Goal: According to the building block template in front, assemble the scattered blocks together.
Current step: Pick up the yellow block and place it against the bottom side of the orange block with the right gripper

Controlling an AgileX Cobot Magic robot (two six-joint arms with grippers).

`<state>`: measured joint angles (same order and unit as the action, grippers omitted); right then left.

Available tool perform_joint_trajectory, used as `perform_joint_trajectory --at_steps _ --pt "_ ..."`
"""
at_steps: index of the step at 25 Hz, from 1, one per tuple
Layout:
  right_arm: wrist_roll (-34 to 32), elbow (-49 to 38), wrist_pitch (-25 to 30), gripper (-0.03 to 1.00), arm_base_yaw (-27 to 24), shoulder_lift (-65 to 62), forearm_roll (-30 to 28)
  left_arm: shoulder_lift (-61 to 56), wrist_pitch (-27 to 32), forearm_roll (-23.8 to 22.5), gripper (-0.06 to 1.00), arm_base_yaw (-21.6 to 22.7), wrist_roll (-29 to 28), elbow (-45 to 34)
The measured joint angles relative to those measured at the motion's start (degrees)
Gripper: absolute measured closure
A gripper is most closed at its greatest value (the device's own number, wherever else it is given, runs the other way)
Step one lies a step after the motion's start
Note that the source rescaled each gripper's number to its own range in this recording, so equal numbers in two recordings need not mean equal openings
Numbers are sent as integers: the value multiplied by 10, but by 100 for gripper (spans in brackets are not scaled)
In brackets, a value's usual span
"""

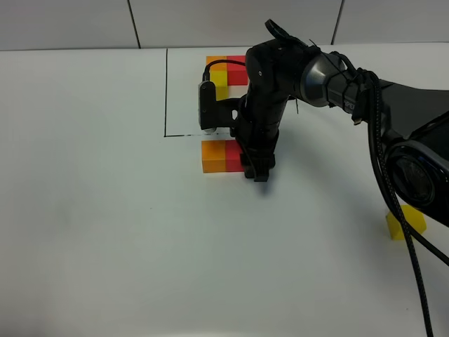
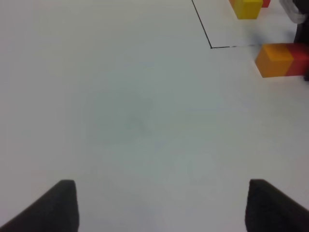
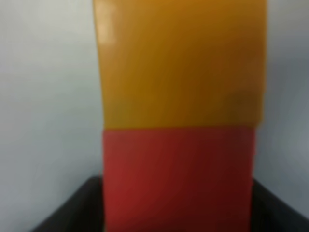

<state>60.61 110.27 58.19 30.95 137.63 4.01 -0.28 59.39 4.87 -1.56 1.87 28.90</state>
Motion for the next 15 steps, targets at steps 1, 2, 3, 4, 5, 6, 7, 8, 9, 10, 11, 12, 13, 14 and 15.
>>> perform_joint_trajectory --at_steps 1,2,3,4,5,6,7,8,9,10,11,12,13,14,15 --pt "-1 0 1 53 0 -1 -3 0 0 0 34 0 0 0" --pt "-4 -1 4 43 0 -5 -8 0 0 0 34 0 0 0" --pt "-12 -1 8 34 0 -8 -14 0 0 0 34 0 0 0" --pt "-22 -1 12 27 0 -15 -18 0 0 0 34 0 0 0" --pt "-34 -1 18 22 -1 -21 -19 0 0 0 34 0 0 0" --pt "-45 -1 25 19 -3 -29 -21 0 0 0 34 0 0 0" --pt "-59 -1 33 17 -6 -38 -23 0 0 0 34 0 0 0" --pt "-73 -1 43 16 -11 -45 -23 0 0 0 34 0 0 0" --pt "-90 -1 53 15 -14 -52 -25 0 0 0 34 0 0 0" --pt "-105 -3 65 15 -18 -59 -29 0 0 0 34 0 0 0" --pt "-123 -9 70 15 -24 -69 -30 0 0 0 34 0 0 0" --pt "-142 -23 70 15 -28 -77 -30 0 0 0 34 0 0 0" --pt "-158 -45 67 15 -33 -92 -31 0 0 0 34 0 0 0" --pt "-179 -73 56 15 -40 -110 -32 0 0 0 34 0 0 0" --pt "-202 -101 38 15 -47 -126 -32 0 0 0 34 0 0 0"
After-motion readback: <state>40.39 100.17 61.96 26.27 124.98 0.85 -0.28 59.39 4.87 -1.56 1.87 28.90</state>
